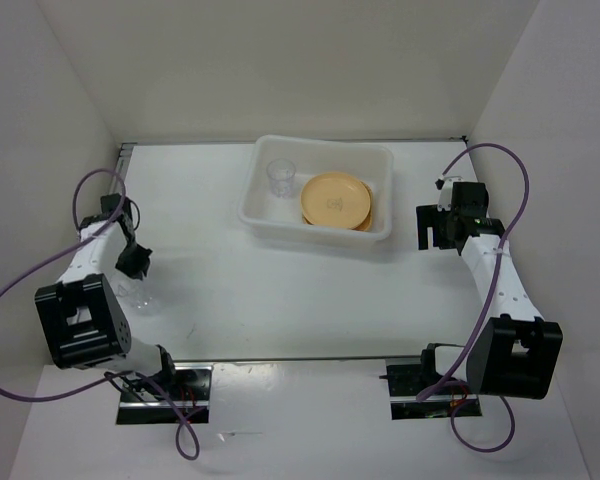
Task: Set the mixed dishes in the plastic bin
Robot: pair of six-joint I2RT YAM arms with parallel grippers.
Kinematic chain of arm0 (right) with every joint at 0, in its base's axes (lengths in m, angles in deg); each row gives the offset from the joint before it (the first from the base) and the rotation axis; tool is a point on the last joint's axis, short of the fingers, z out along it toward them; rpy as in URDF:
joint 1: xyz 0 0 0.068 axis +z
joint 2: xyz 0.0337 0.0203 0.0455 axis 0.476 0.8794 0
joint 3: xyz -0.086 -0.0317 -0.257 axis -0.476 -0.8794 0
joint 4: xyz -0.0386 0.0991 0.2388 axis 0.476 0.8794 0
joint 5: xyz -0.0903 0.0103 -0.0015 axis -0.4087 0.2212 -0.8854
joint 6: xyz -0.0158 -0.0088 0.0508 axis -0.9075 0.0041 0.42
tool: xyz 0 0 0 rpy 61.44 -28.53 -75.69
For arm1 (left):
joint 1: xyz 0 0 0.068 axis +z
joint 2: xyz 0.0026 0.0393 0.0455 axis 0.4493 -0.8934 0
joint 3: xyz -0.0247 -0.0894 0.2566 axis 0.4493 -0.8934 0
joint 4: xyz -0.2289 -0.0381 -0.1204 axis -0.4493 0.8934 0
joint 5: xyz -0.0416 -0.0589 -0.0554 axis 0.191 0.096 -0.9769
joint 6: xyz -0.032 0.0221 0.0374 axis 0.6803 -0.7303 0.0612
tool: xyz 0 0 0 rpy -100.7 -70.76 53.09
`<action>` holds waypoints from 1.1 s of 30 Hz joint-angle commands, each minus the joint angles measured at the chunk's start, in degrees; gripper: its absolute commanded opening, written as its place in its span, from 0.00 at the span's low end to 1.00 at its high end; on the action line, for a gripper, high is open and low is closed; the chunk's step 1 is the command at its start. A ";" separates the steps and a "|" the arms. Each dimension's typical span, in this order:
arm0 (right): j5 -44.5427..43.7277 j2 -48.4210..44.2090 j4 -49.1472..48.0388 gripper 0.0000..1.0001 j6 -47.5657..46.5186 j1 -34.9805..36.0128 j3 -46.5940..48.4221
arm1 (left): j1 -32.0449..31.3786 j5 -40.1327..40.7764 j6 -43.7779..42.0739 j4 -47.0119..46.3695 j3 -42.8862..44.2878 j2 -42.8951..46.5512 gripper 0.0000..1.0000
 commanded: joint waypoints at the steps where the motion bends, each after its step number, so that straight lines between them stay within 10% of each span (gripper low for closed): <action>1: -0.39 -0.38 -0.90 0.91 -0.27 -0.07 0.37 | 0.28 1.84 -0.73 0.58 8.16 5.53 0.00; 11: -0.39 -0.38 -0.90 0.91 -0.27 -0.07 0.37 | -8.59 -25.38 -5.56 -22.26 30.30 2.07 0.00; 14: -0.39 -0.99 -1.43 0.91 -0.27 -0.07 0.37 | -14.80 -33.92 -12.05 -16.76 47.06 -12.31 0.00; 20: -0.39 -1.53 -1.43 0.91 -0.27 -0.07 -0.16 | -30.09 -25.52 -24.28 9.14 86.65 -39.78 0.00; 33: -0.39 -2.58 -1.43 0.91 -0.27 -1.12 -0.16 | -42.52 -17.68 -27.89 9.37 80.96 -48.49 0.00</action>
